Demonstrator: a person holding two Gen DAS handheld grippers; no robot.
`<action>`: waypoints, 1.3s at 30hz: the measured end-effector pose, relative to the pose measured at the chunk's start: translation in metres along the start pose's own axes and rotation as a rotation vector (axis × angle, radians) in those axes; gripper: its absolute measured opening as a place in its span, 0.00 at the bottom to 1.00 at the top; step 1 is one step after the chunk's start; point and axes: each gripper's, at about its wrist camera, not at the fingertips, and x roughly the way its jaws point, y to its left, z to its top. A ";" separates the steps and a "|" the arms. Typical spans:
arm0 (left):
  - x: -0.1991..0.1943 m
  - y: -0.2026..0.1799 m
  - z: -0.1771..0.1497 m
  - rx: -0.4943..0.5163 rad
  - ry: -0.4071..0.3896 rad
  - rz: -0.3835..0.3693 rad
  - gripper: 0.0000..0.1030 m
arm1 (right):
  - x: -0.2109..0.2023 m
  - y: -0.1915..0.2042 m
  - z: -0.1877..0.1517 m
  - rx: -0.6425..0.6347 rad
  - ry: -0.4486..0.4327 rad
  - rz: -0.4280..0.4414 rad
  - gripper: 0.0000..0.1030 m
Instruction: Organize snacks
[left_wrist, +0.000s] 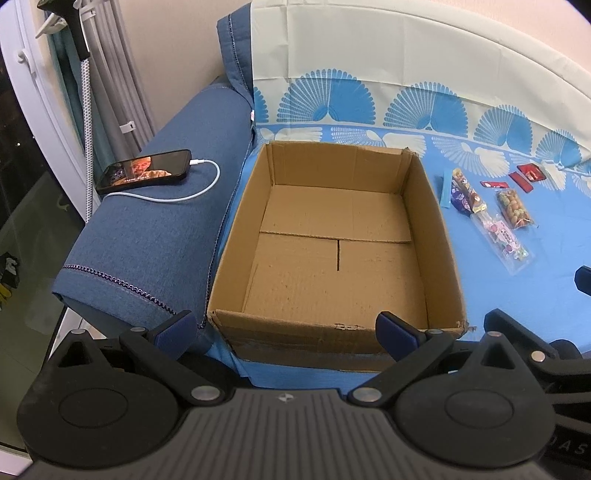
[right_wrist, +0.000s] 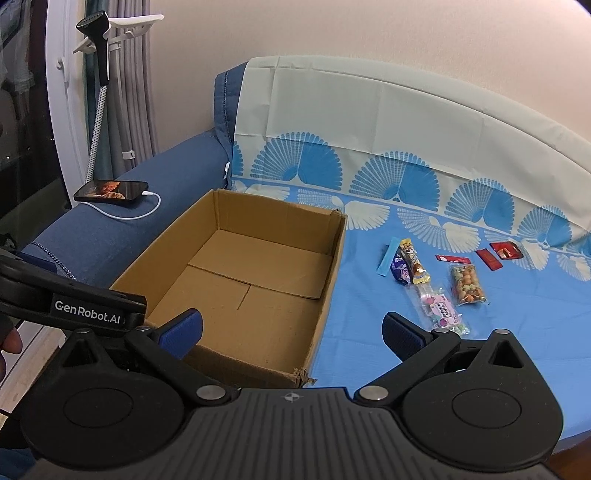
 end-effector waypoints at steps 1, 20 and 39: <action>0.000 0.000 0.000 0.001 0.001 0.000 1.00 | 0.000 0.000 0.000 0.005 0.003 0.005 1.00; 0.012 -0.009 0.000 0.034 0.051 0.016 1.00 | 0.010 -0.007 -0.005 0.008 0.002 -0.010 1.00; 0.023 -0.053 0.025 0.114 0.085 0.000 1.00 | 0.016 -0.086 -0.011 0.210 -0.048 -0.137 1.00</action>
